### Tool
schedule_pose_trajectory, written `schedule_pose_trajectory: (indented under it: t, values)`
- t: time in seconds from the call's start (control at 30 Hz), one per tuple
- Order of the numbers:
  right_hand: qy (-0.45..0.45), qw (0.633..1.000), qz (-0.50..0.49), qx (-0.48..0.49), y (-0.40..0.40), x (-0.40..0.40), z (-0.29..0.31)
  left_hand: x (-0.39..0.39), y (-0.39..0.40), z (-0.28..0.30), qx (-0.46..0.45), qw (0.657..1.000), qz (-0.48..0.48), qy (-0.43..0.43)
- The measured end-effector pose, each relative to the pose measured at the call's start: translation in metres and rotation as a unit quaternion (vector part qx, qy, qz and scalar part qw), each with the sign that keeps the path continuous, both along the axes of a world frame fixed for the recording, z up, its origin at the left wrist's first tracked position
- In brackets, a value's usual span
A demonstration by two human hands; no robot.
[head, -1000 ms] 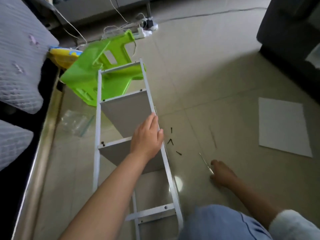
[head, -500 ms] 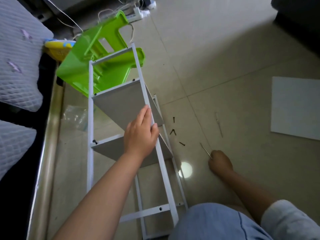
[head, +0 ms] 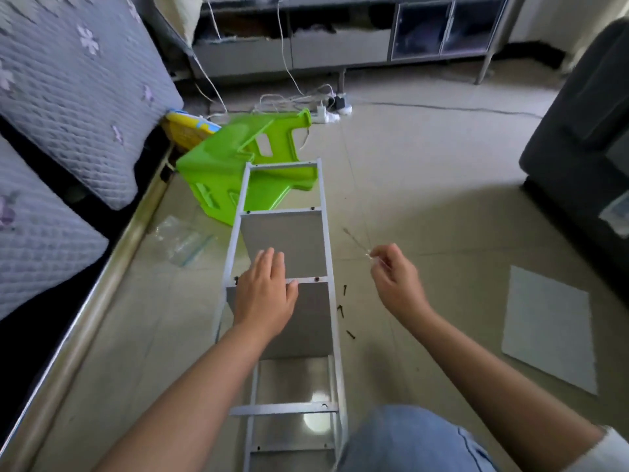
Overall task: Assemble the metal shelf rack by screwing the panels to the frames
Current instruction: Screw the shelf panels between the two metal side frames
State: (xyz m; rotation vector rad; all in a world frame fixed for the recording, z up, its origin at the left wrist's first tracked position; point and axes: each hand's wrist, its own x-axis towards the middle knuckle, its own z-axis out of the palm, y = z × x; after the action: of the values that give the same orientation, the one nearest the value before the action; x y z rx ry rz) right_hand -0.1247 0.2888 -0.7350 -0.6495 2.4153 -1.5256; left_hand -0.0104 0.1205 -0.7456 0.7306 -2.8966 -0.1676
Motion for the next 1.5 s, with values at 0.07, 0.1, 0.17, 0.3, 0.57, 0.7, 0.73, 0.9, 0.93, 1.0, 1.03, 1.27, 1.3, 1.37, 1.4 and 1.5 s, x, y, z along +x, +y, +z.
schedule_pose_trajectory:
  t: [0.07, 0.1, 0.17, 0.3, 0.57, 0.7, 0.73, 0.9, 0.93, 1.0, 1.03, 1.27, 1.3, 1.37, 1.4, 1.5]
  values:
    - [0.016, 0.999, 0.048, -0.014, -0.022, 0.009, 0.026, 0.014, -0.013, -0.001, -0.008, 0.999, 0.032, 0.0]
    - [0.027, 0.997, 0.073, -0.013, -0.033, 0.015, 0.037, 0.019, -0.018, 0.0, -0.007, 0.999, 0.048, 0.0]
    - [0.067, 0.991, 0.112, 0.007, -0.056, 0.023, 0.057, 0.03, -0.025, 0.005, -0.007, 0.996, 0.086, 0.019]
    - [0.164, 0.971, 0.161, 0.06, -0.106, 0.034, 0.09, 0.044, -0.03, 0.005, -0.004, 0.989, 0.144, 0.034]
    - [0.161, 0.978, 0.129, 0.024, -0.154, 0.053, 0.084, 0.057, -0.037, -0.006, 0.052, 0.982, 0.18, -0.026]
    - [0.149, 0.979, 0.124, 0.068, -0.152, 0.056, 0.069, 0.059, -0.041, -0.012, 0.076, 0.984, 0.163, -0.016]
    - [0.15, 0.978, 0.125, 0.07, -0.151, 0.055, 0.069, 0.06, -0.041, -0.013, 0.078, 0.984, 0.162, -0.015]
    - [0.177, 0.969, 0.167, 0.052, -0.152, 0.061, 0.071, 0.06, -0.041, -0.013, 0.1, 0.981, 0.165, 0.004]
    - [0.184, 0.965, 0.179, 0.059, -0.152, 0.063, 0.069, 0.06, -0.041, -0.014, 0.105, 0.981, 0.163, 0.011]
    - [0.204, 0.955, 0.201, 0.081, -0.152, 0.067, 0.064, 0.06, -0.04, -0.014, 0.113, 0.981, 0.158, 0.023]
    - [0.215, 0.95, 0.209, 0.09, -0.152, 0.067, 0.061, 0.059, -0.039, -0.015, 0.114, 0.981, 0.154, 0.026]
    - [0.214, 0.952, 0.2, 0.085, -0.152, 0.068, 0.057, 0.058, -0.042, -0.021, 0.116, 0.983, 0.141, 0.03]
    - [0.214, 0.953, 0.197, 0.082, -0.153, 0.068, 0.057, 0.059, -0.042, -0.021, 0.116, 0.983, 0.138, 0.029]
    - [0.215, 0.955, 0.191, 0.072, -0.153, 0.07, 0.059, 0.059, -0.043, -0.019, 0.119, 0.983, 0.134, 0.03]
    - [0.216, 0.956, 0.189, 0.067, -0.153, 0.071, 0.06, 0.06, -0.043, -0.018, 0.121, 0.983, 0.133, 0.032]
    - [0.22, 0.955, 0.192, 0.055, -0.153, 0.073, 0.061, 0.062, -0.042, -0.018, 0.128, 0.983, 0.127, 0.032]
